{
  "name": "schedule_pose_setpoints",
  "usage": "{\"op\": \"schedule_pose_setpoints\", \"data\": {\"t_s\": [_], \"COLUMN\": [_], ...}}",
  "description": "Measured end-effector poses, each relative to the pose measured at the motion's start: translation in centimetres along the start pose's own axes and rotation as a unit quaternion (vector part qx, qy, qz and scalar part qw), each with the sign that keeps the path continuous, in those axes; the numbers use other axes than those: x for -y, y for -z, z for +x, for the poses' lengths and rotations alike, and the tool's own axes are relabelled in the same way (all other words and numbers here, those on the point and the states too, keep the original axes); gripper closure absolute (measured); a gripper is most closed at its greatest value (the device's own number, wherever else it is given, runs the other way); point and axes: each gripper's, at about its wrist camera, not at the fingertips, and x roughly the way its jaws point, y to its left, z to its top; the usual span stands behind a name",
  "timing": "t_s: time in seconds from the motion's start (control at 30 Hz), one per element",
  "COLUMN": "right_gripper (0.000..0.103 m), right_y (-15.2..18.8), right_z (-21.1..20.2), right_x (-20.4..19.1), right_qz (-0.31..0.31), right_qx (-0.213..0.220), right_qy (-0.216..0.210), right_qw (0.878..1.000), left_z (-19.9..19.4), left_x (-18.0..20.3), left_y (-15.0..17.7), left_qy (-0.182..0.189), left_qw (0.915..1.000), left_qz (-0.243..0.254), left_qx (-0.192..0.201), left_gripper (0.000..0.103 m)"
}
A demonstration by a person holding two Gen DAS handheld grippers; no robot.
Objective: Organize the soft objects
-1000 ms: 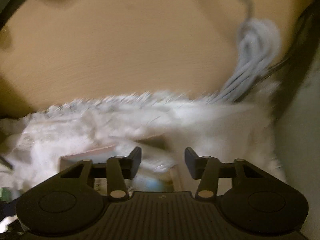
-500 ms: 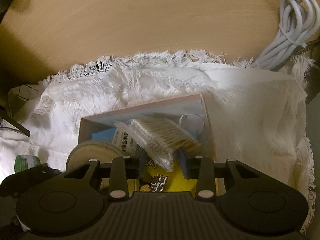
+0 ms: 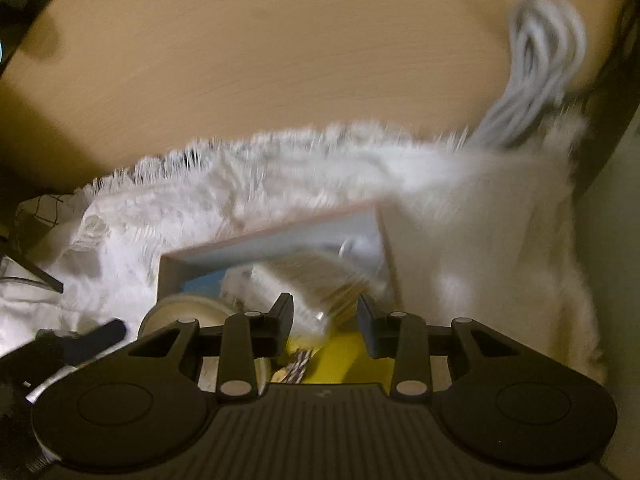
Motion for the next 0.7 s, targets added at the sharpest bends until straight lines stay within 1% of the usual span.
{"op": "schedule_pose_setpoints", "data": {"t_s": [0.1,0.17,0.27,0.4,0.47,0.5,0.6,0.7], "right_gripper": [0.068,0.068,0.068,0.068,0.068,0.068,0.068,0.068], "right_y": [0.8,1.6,3.1,5.4,6.5,7.0,8.2,9.2], "right_z": [-0.8,-2.0,-4.0,-6.4,-7.5,-7.9,-8.9,-10.0], "right_x": [-0.1,0.1,0.0,0.3,0.6,0.6,0.3,-0.4], "right_qz": [0.0,0.009,0.002,0.009,0.013,0.011,0.004,-0.013], "right_qx": [0.022,0.044,0.069,0.087,0.094,0.096,0.098,0.109], "right_qy": [0.006,0.002,0.015,0.032,0.037,0.038,0.045,0.042], "right_qw": [1.0,0.999,0.997,0.996,0.995,0.995,0.994,0.993], "left_z": [0.5,0.8,1.3,2.3,2.9,3.1,3.4,3.0], "left_x": [1.1,1.2,1.2,1.6,1.7,1.7,1.5,1.5], "left_y": [0.6,0.5,0.7,1.0,1.2,1.3,1.4,1.3], "left_qy": [-0.022,-0.024,-0.025,-0.026,-0.028,-0.024,-0.021,-0.021], "left_qw": [0.999,0.9989,0.9986,0.9974,0.9972,0.9972,0.9974,0.9978], "left_qz": [0.038,0.041,0.047,0.067,0.07,0.07,0.068,0.063], "left_qx": [0.002,0.0,-0.002,-0.004,-0.008,-0.011,-0.008,-0.01], "left_gripper": [0.065,0.065,0.064,0.061,0.06,0.058,0.057,0.062]}}
